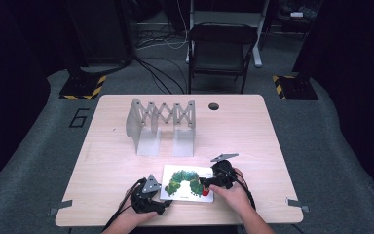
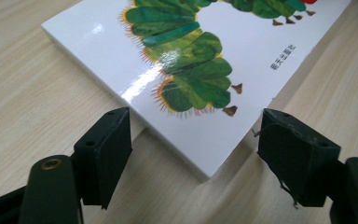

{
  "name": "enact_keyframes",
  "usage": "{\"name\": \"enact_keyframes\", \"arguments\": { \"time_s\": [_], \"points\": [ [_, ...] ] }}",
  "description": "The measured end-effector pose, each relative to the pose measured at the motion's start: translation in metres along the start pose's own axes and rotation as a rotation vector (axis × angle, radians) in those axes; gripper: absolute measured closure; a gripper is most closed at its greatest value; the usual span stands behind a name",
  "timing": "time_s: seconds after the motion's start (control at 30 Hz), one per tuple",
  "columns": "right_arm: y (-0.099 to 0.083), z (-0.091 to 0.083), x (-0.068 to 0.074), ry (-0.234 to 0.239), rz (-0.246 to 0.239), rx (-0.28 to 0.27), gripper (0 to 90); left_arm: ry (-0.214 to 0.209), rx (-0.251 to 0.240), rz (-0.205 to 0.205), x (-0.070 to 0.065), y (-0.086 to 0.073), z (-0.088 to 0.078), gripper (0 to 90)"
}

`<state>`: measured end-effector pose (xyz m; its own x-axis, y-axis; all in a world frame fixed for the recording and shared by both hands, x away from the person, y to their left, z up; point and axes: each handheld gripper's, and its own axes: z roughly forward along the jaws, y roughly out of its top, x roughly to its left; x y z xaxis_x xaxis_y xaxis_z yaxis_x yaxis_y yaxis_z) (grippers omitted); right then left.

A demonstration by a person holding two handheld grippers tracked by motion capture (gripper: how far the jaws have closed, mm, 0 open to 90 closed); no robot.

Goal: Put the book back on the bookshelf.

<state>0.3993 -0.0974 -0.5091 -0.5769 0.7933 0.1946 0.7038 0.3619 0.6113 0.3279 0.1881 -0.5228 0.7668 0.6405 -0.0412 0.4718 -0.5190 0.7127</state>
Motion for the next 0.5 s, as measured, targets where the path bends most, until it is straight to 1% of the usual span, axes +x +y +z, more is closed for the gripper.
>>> {"name": "enact_keyframes", "arguments": {
  "time_s": [0.03, 0.13, 0.17, 0.23, 0.27, 0.3, 0.4, 0.43, 0.47, 0.5],
  "points": [
    [0.0000, 0.0000, -0.0001, 0.000, -0.003, 0.001, 26.5, -0.007, 0.007, -0.003, 0.0006, 0.0003, -0.0009, 25.5],
    [0.0008, -0.0005, -0.0011, 0.008, 0.001, 0.007, 27.2, 0.000, -0.004, -0.009, 0.0006, -0.0005, -0.0008, 25.6],
    [0.0012, -0.0003, -0.0007, 0.005, 0.007, 0.006, 27.3, -0.003, -0.011, -0.013, 0.0003, -0.0008, -0.0003, 25.8],
    [0.0015, 0.0001, -0.0011, 0.003, -0.002, 0.008, 27.4, -0.009, -0.004, -0.011, 0.0003, -0.0007, -0.0008, 26.0],
    [0.0017, 0.0005, -0.0007, 0.000, 0.006, 0.004, 27.4, -0.008, -0.004, -0.013, -0.0001, -0.0006, -0.0008, 26.0],
    [0.0021, 0.0006, -0.0004, -0.001, 0.012, 0.006, 27.5, -0.001, -0.005, -0.017, -0.0011, -0.0006, -0.0005, 26.0],
    [0.0030, 0.0010, -0.0018, 0.001, 0.008, 0.004, 28.1, 0.010, -0.004, -0.012, -0.0020, 0.0000, 0.0000, 26.1],
    [0.0032, 0.0011, -0.0018, 0.000, 0.013, 0.004, 28.4, 0.017, -0.005, -0.015, -0.0028, 0.0002, 0.0004, 26.0],
    [0.0038, 0.0015, -0.0019, 0.001, 0.015, 0.005, 28.5, 0.014, -0.002, -0.026, -0.0043, 0.0002, 0.0003, 26.1],
    [0.0042, 0.0022, -0.0024, -0.003, 0.010, -0.001, 28.8, 0.026, -0.002, -0.025, -0.0055, 0.0002, 0.0005, 26.1]
  ]
}}
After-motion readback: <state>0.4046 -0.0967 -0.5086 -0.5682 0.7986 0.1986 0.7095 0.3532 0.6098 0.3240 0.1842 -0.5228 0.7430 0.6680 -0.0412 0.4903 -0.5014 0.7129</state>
